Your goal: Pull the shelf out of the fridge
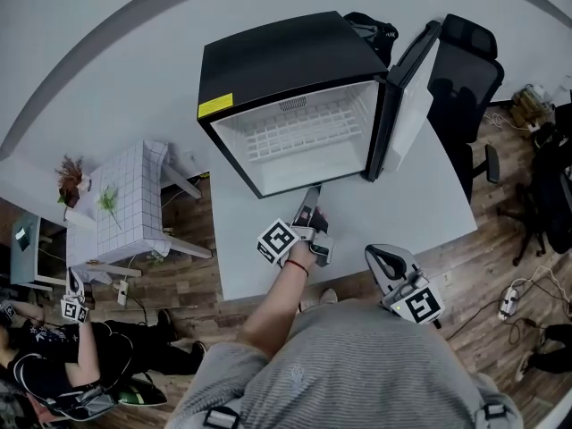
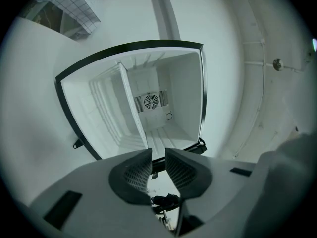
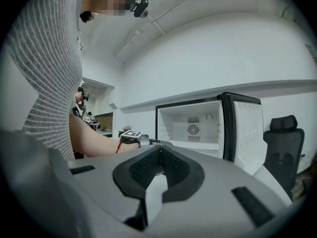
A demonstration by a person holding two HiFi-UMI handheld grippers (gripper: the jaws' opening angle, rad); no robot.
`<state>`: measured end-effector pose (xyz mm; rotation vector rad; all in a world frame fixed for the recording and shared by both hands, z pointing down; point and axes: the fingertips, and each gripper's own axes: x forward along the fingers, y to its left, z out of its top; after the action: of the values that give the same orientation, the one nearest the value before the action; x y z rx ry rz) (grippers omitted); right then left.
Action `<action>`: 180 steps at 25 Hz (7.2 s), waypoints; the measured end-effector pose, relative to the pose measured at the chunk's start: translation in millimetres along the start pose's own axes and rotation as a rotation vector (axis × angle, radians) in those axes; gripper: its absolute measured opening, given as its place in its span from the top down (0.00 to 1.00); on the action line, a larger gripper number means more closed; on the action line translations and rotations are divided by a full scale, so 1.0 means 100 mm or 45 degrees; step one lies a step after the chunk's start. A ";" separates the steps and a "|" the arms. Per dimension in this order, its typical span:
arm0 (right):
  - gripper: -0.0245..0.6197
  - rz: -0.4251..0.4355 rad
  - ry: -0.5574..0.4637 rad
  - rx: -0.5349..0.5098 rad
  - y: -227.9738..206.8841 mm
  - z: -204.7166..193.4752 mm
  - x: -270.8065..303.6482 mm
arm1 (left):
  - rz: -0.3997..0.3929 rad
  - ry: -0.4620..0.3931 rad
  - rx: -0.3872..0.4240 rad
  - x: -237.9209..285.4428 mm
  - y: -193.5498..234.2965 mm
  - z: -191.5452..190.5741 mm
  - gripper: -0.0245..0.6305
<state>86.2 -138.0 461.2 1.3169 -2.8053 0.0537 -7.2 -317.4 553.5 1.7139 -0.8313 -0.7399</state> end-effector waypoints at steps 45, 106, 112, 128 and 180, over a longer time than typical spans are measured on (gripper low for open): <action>0.94 0.068 0.019 -0.535 -0.20 0.11 0.00 | 0.165 -0.338 -0.302 1.13 0.85 0.85 0.76; 0.94 -0.167 0.129 0.032 -0.63 -0.28 0.11 | 0.102 -0.385 -0.306 1.74 1.06 1.25 0.91; 0.94 -0.107 0.047 0.081 -0.78 -0.21 0.48 | 0.095 -0.369 -0.304 1.74 1.06 1.25 0.91; 0.94 0.011 -0.017 0.114 -0.74 -0.05 1.09 | 0.081 -0.363 -0.310 1.74 1.04 1.24 0.91; 0.94 0.035 0.010 0.112 -0.66 -0.11 1.03 | 0.081 -0.358 -0.332 1.51 0.98 1.06 0.92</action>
<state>71.0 -258.9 478.3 1.2923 -2.8449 0.1854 -23.5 -518.1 607.8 1.3643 -0.9307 -1.0143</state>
